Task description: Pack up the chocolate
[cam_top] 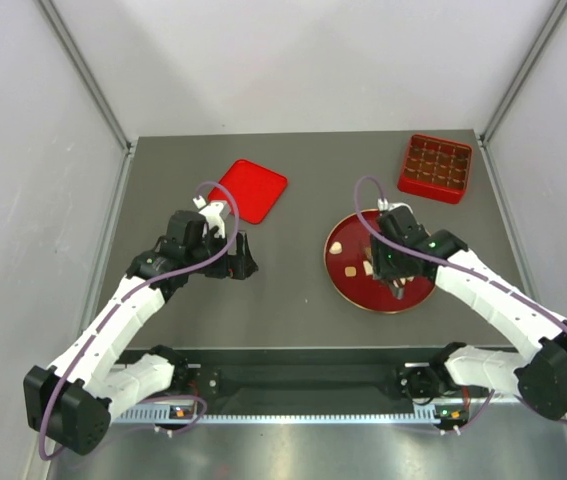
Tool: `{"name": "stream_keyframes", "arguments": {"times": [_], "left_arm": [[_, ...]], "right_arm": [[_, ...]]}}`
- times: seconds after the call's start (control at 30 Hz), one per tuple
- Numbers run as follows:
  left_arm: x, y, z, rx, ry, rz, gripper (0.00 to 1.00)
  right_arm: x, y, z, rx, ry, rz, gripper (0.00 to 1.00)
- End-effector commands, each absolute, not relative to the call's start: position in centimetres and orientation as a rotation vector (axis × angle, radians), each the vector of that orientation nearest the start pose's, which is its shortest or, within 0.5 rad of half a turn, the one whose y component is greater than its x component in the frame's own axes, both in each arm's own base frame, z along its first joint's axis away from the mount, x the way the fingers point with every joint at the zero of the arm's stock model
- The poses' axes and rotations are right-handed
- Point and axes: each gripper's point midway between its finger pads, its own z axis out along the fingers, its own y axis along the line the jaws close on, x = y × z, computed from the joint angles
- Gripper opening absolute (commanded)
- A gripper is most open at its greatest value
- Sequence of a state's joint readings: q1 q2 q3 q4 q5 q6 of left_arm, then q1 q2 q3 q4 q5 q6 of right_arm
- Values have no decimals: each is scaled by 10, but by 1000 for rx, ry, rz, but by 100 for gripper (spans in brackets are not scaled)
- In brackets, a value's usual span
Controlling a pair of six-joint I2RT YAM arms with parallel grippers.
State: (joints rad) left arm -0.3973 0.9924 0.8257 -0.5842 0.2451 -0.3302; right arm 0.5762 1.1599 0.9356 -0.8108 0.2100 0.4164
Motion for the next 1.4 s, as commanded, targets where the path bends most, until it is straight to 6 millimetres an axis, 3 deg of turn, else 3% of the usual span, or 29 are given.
{"name": "stream_keyframes", "arguments": {"times": [0.0, 0.47, 0.93, 1.2, 1.37], "left_arm": [[236, -161, 164, 216, 2348, -649, 99], [236, -161, 164, 216, 2348, -649, 99], [237, -161, 162, 215, 2352, -648, 99], [236, -161, 163, 216, 2349, -651, 99], [236, -161, 164, 216, 2348, -651, 99]], "right_arm": [[227, 130, 130, -125, 2545, 130, 47], [224, 140, 118, -143, 2564, 168, 43], [234, 143, 138, -148, 2526, 165, 36], [257, 147, 163, -138, 2474, 139, 33], [284, 142, 182, -101, 2438, 118, 33]]}}
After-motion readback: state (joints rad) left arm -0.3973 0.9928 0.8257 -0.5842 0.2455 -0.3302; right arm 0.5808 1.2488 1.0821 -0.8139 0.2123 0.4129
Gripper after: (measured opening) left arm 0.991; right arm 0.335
